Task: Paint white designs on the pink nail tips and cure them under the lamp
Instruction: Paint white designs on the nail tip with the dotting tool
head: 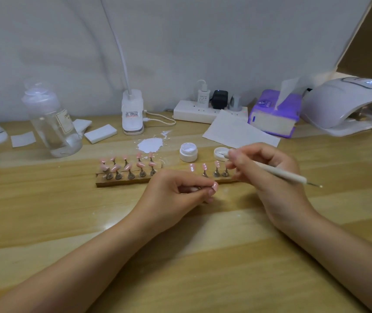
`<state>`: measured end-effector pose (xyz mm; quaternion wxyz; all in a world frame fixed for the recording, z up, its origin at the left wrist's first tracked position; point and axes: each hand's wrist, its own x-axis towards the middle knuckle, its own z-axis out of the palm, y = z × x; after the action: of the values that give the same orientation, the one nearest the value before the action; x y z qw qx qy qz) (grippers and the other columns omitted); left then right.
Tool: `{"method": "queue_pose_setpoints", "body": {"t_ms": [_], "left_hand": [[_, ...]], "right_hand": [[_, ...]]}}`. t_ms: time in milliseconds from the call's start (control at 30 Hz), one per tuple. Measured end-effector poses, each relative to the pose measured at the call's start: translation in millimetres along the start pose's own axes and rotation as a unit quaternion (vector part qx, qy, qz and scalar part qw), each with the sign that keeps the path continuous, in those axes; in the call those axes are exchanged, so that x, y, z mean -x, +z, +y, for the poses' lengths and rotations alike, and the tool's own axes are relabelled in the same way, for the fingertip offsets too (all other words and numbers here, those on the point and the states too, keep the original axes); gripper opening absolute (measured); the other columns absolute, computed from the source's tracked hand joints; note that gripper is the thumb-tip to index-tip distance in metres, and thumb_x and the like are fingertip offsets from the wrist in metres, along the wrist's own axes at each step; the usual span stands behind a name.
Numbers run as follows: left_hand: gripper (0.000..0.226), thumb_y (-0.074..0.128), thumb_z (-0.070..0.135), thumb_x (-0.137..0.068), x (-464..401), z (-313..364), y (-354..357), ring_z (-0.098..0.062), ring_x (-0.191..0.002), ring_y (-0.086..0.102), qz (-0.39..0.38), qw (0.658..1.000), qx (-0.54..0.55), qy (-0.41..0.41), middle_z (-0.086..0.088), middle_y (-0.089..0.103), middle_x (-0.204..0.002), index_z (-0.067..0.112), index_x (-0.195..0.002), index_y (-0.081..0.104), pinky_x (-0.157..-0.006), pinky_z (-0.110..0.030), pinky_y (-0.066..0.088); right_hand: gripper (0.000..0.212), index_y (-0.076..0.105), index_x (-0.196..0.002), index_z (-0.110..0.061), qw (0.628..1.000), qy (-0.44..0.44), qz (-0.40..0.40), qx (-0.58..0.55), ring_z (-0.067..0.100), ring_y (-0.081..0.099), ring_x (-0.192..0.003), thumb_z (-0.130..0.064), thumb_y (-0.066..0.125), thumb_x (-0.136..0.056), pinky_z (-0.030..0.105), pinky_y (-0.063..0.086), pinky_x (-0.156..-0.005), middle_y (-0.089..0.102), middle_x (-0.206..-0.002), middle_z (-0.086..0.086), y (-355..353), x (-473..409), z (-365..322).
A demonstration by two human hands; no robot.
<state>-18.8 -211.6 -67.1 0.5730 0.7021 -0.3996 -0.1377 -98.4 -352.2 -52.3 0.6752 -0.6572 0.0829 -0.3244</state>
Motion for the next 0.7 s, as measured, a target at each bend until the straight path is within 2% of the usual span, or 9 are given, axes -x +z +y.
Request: {"method": "queue_pose_setpoints", "body": {"t_ms": [100,200,233,300,400,567,700], "left_hand": [[0.013,0.07,0.002,-0.076,0.7,0.9,0.5,-0.007,-0.067,0.067,0.003,1.0,-0.006,-0.001,-0.006,0.073,-0.071,0.012,-0.083,0.074,-0.073,-0.022,0.056],[0.015,0.071,0.001,-0.075,0.9,2.0,0.3,-0.005,-0.067,0.067,0.003,1.0,-0.023,0.006,-0.002,0.073,-0.072,0.015,-0.079,0.074,-0.076,-0.024,0.055],[0.015,0.071,0.001,-0.075,0.9,2.2,0.3,-0.004,-0.067,0.066,0.002,1.0,-0.026,0.008,-0.001,0.073,-0.072,0.016,-0.077,0.073,-0.076,-0.023,0.054],[0.015,0.071,0.001,-0.075,1.0,2.3,0.1,-0.003,-0.067,0.065,0.001,1.0,-0.027,0.006,0.002,0.073,-0.073,0.016,-0.075,0.073,-0.075,-0.022,0.053],[0.015,0.071,0.002,-0.075,1.2,2.3,-0.2,-0.003,-0.069,0.066,-0.002,1.0,-0.019,-0.003,0.002,0.073,-0.073,0.016,-0.076,0.073,-0.076,-0.022,0.053],[0.016,0.07,0.002,-0.075,1.4,3.3,-0.1,-0.007,-0.073,0.068,-0.006,1.0,-0.015,-0.012,-0.003,0.074,-0.075,0.018,-0.078,0.073,-0.078,-0.022,0.053],[0.014,0.07,0.002,-0.076,2.0,3.6,0.0,-0.003,-0.072,0.066,-0.006,0.999,-0.028,-0.014,-0.001,0.073,-0.073,0.014,-0.082,0.074,-0.076,-0.019,0.052]], "right_hand": [[0.028,0.046,-0.055,-0.016,1.0,0.014,0.005,-0.025,0.001,0.053,-0.046,-0.025,0.072,-0.059,0.02,0.054,-0.055,0.049,-0.043,-0.012,4.6,1.5,4.1],[0.036,0.043,-0.051,-0.02,1.0,0.023,-0.002,-0.001,0.006,0.048,-0.049,-0.015,0.074,-0.069,0.039,0.055,-0.066,0.04,-0.043,-0.011,6.7,2.2,9.9],[0.037,0.044,-0.052,-0.02,1.0,0.023,-0.009,0.005,0.005,0.048,-0.048,-0.01,0.072,-0.073,0.041,0.054,-0.07,0.041,-0.043,-0.011,7.3,2.5,10.9],[0.036,0.044,-0.054,-0.019,1.0,0.024,-0.019,0.0,0.002,0.051,-0.048,-0.004,0.069,-0.077,0.036,0.055,-0.067,0.043,-0.044,-0.01,7.7,2.6,12.1],[0.04,0.041,-0.052,-0.016,0.999,0.024,-0.019,-0.017,0.0,0.053,-0.045,0.003,0.066,-0.078,0.022,0.056,-0.056,0.04,-0.041,-0.01,8.1,1.7,13.8],[0.042,0.037,-0.051,-0.014,1.0,0.028,-0.012,-0.01,0.003,0.053,-0.047,0.011,0.062,-0.073,0.021,0.054,-0.053,0.036,-0.043,-0.008,7.9,-0.2,16.3],[0.04,0.037,-0.051,-0.013,1.0,0.02,-0.015,0.001,0.003,0.052,-0.048,0.013,0.06,-0.069,0.022,0.056,-0.056,0.037,-0.045,-0.008,8.6,1.2,16.4]]}}
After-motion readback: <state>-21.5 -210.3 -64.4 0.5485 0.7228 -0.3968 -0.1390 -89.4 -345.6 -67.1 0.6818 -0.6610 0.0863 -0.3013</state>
